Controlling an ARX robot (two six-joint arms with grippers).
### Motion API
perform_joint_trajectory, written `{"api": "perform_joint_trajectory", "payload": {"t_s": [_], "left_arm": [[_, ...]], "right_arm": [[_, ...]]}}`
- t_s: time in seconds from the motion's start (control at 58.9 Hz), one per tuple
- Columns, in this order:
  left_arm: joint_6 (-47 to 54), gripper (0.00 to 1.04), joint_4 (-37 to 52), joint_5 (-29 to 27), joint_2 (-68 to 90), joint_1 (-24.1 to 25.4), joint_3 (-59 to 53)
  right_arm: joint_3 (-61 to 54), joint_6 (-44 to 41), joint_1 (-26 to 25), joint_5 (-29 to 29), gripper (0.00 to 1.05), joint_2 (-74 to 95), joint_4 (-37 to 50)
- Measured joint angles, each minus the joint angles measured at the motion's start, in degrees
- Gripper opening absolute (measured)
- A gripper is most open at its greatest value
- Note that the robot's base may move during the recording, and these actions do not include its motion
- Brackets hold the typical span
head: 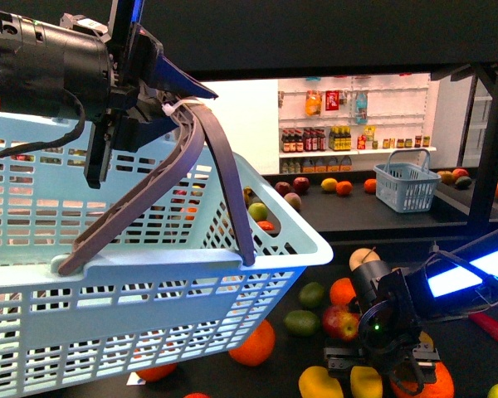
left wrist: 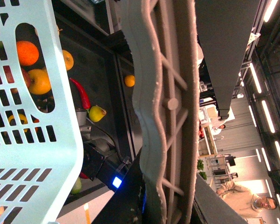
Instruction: Pick lemon from shelf
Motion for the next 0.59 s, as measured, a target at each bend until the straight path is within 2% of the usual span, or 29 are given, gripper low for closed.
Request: {"api": "perform_joint_trajectory", "payload": {"t_s": [0.255, 0.594], "left_arm": [[0.0, 0.12, 0.0, 0.0, 0.0, 0.0, 0.0], [0.0, 0.11, 0.0, 0.0, 0.0, 0.0, 0.0]], "right_arm": [[3.6, 0.0, 0.2, 0.2, 0.97, 3.5, -2.0], [15.8, 0.2, -0.1, 0.4, 0.97, 11.0, -7.7]]}}
